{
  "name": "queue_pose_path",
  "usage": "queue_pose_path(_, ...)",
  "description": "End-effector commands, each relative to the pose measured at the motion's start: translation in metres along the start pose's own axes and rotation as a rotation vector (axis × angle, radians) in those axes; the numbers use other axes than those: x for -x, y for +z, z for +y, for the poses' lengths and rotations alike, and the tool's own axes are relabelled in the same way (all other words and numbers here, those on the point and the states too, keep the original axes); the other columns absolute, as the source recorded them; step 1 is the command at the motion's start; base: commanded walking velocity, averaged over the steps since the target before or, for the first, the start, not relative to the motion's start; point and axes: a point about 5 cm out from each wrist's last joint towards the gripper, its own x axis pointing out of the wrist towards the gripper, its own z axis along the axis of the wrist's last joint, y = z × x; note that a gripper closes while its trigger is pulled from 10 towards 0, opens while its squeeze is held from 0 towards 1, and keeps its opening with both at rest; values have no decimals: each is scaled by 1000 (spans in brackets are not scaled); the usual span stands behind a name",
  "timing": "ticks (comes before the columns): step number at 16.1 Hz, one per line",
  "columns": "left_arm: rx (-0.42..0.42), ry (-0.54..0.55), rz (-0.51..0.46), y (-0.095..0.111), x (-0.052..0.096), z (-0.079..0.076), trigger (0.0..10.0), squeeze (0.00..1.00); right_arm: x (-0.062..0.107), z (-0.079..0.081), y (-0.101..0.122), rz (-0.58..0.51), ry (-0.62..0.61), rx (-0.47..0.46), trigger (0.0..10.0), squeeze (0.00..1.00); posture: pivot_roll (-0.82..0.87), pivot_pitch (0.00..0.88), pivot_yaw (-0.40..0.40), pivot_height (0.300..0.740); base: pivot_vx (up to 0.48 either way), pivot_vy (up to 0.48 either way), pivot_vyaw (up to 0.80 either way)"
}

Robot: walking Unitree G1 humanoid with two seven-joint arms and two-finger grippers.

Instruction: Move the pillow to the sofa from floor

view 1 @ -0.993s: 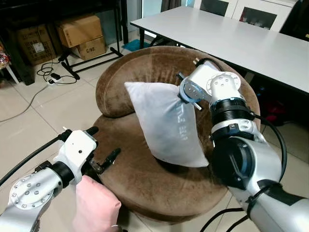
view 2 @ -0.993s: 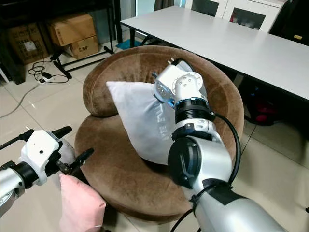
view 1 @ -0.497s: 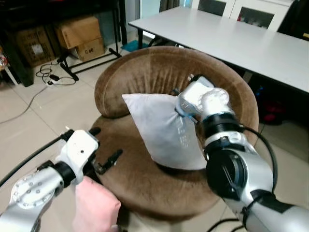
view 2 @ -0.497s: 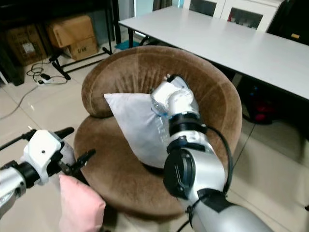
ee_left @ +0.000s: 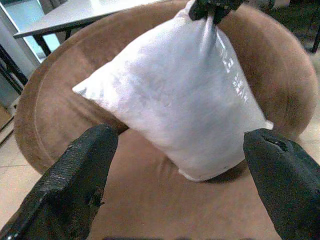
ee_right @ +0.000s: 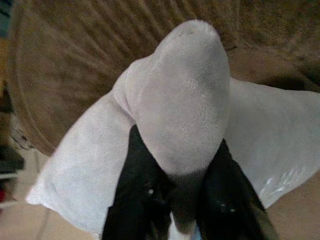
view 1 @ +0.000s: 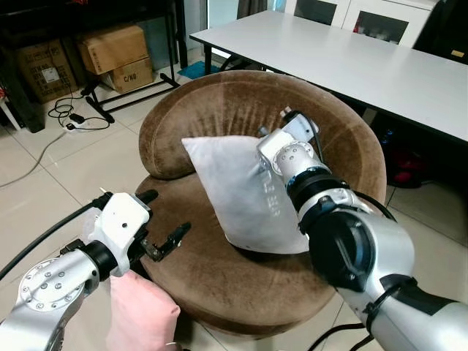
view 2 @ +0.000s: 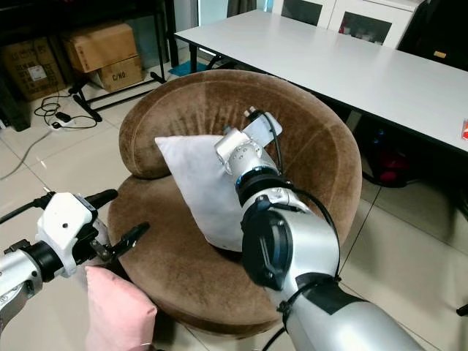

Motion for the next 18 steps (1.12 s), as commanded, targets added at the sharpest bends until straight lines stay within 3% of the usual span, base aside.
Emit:
queue_pose_path(1,12,-2,-27,7,2,1,10000,0,4,7,16,-57,21,-43,10000,1000,75,0,-61,740,0,0,0)
queue_pose_path(4,18,-7,-25,6,2,0,10000,0,8,14,31,-111,106,-75,10000,1000,69,0,-58,740,0,0,0)
queue_pose_path(5,18,-5,-23,5,1,1,10000,0,11,18,39,-159,151,-21,10000,910,63,0,-52,740,0,0,0)
queue_pose_path(6,18,-3,-23,5,1,2,10000,0,12,19,43,-192,168,31,10000,0,63,0,-52,740,0,0,0)
queue_pose_path(9,-1,18,-26,6,-3,6,10000,0,11,16,59,-319,222,208,10000,0,58,0,-46,740,0,0,0)
queue_pose_path(12,-26,76,-22,5,-4,11,10000,0,6,6,68,-483,271,506,10000,0,52,0,-40,740,0,0,0)
queue_pose_path(14,-1,157,-32,1,-9,11,10000,0,-3,-10,62,-556,401,759,10000,0,36,0,-31,740,0,0,0)
queue_pose_path(16,41,218,-51,-1,-19,7,10000,0,-12,-36,54,-495,461,768,10000,0,9,0,-11,740,0,0,0)
queue_pose_path(18,60,264,-66,-4,-28,2,10000,0,3,-67,44,-497,575,728,10000,0,-37,0,15,740,0,0,0)
